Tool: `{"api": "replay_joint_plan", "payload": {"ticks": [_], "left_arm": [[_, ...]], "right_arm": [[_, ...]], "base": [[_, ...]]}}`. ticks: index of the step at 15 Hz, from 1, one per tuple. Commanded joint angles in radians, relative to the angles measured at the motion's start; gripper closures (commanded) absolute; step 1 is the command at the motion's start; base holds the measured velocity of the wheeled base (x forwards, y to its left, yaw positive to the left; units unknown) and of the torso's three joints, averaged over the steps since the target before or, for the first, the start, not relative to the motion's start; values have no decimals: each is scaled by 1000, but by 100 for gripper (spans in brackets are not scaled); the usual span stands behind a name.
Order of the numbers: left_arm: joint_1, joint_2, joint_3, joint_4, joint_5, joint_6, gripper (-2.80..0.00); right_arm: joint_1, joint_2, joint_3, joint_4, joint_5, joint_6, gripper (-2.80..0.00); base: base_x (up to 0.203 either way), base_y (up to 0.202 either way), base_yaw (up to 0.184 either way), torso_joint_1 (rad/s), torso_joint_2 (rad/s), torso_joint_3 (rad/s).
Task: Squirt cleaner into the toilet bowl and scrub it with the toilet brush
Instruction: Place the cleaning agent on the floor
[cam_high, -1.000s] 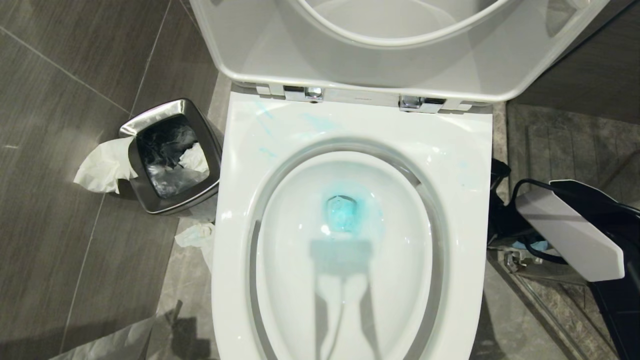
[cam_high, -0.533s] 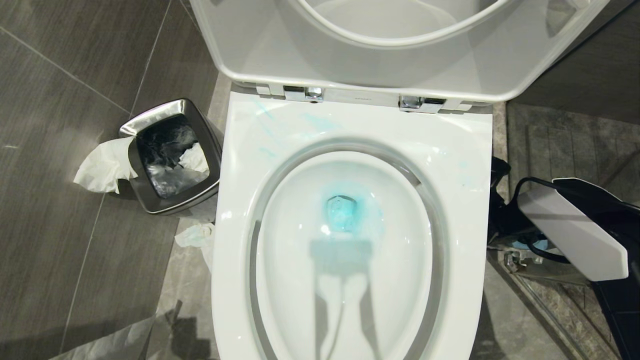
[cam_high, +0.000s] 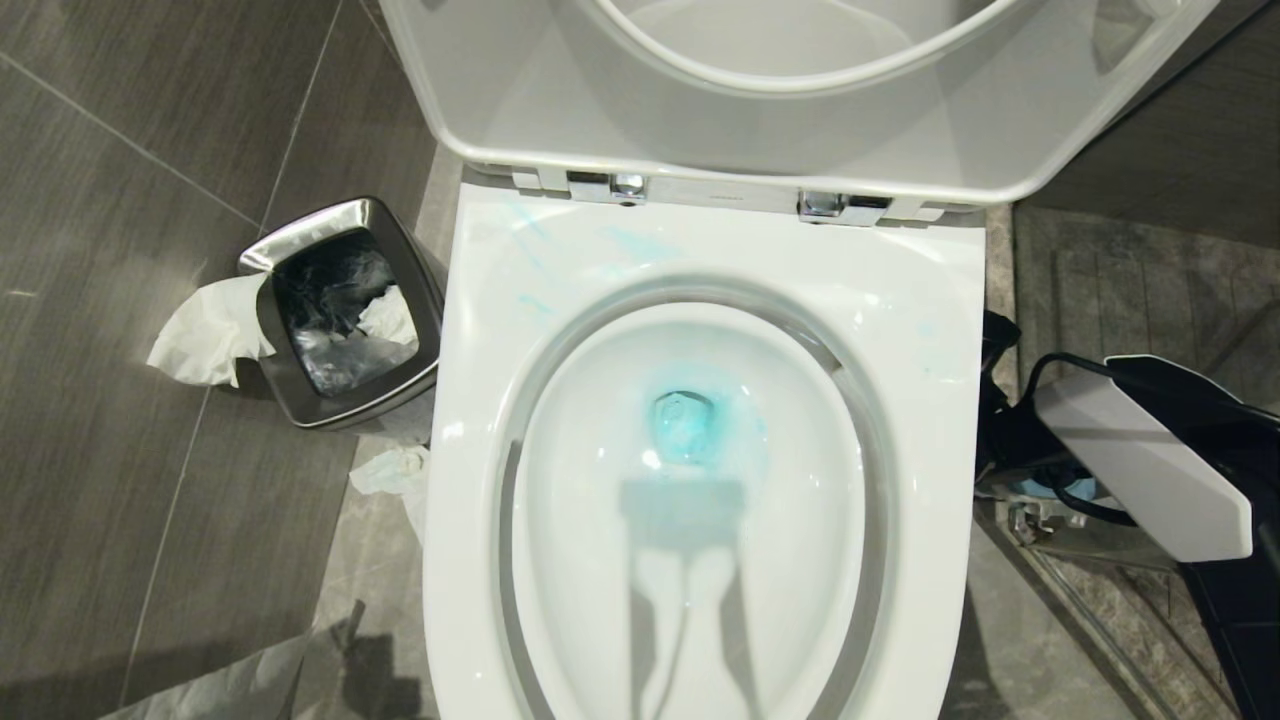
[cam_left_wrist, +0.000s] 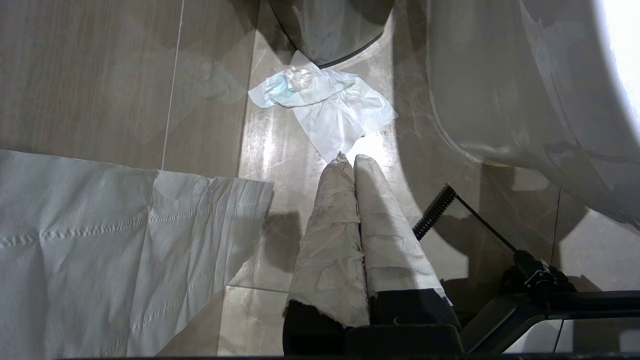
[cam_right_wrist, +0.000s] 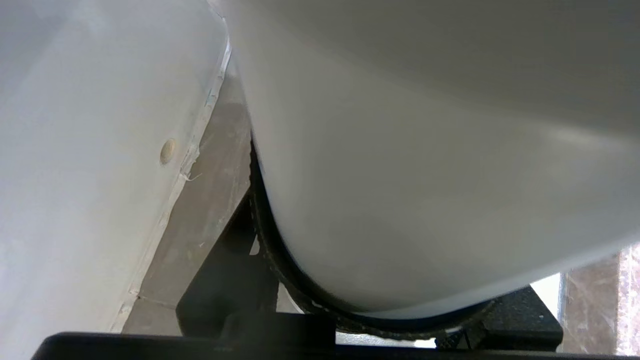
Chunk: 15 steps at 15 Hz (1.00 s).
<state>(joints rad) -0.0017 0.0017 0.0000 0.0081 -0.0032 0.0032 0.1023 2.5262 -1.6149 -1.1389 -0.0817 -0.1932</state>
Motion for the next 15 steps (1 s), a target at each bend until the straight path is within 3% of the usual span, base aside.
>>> {"api": "replay_joint_plan", "payload": {"ticks": [1,15], "left_arm": [[0,1,2,0,0,0,0],[0,1,2,0,0,0,0]], "right_arm": [[0,-1,1,-10,0,-2,0],[2,-10,0,-9,-1,1,0]], "base": [[0,0,0,0,0,0],[0,0,0,0,0,0]]}}
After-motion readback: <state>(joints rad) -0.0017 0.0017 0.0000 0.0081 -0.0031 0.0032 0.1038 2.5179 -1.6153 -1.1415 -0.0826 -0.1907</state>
